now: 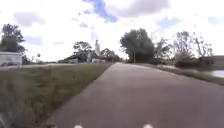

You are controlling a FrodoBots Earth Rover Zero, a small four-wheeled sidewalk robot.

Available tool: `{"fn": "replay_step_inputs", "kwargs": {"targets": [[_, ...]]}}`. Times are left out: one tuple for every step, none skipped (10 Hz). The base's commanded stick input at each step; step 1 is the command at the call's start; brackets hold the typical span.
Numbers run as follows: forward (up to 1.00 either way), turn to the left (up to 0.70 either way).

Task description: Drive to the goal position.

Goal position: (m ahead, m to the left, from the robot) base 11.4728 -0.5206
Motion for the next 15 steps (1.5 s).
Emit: {"fn": "replay_step_inputs", "kwargs": {"targets": [[1.0, -0.27], [1.0, -0.27], [1.0, -0.27], [1.0, -0.27], [1.0, -0.04], [1.0, 0.0], [1.0, 0.0], [1.0, 0.0], [1.0, 0.0], [1.0, 0.0], [1.0, 0.0], [1.0, 0.0], [1.0, 0.0], [1.0, 0.0], [1.0, 0.0]]}}
